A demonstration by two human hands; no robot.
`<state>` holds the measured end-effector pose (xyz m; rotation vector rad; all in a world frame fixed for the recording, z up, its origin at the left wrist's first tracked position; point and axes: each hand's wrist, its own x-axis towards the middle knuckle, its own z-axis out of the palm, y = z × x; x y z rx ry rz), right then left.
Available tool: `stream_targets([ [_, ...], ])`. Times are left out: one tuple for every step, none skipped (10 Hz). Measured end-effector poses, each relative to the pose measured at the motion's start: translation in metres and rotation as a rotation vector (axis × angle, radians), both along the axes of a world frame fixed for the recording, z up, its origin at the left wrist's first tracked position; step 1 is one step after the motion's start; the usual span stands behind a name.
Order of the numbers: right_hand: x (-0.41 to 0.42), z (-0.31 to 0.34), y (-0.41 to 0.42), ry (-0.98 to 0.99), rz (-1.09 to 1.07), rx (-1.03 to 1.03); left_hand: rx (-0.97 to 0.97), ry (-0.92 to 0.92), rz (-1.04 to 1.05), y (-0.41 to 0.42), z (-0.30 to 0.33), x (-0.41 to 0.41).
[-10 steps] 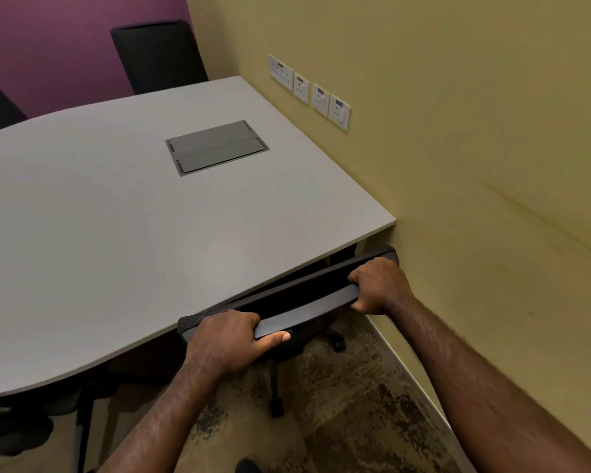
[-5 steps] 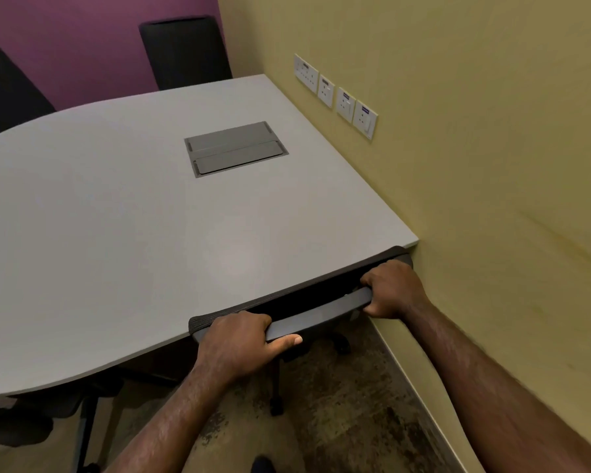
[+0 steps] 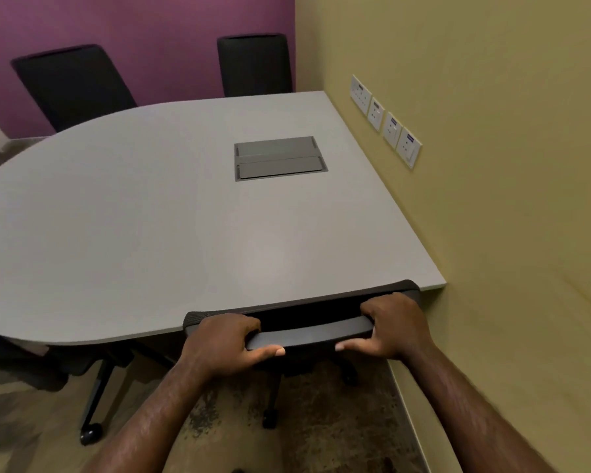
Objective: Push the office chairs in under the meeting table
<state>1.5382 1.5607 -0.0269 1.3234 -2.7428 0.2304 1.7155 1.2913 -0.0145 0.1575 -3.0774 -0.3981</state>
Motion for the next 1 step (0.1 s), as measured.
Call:
stream_targets([
  [0.0017, 0.0002, 0.0060, -0.060, 0.050, -0.229, 0.140, 0.128, 0.060, 0.0035, 0.0036, 0.0012],
])
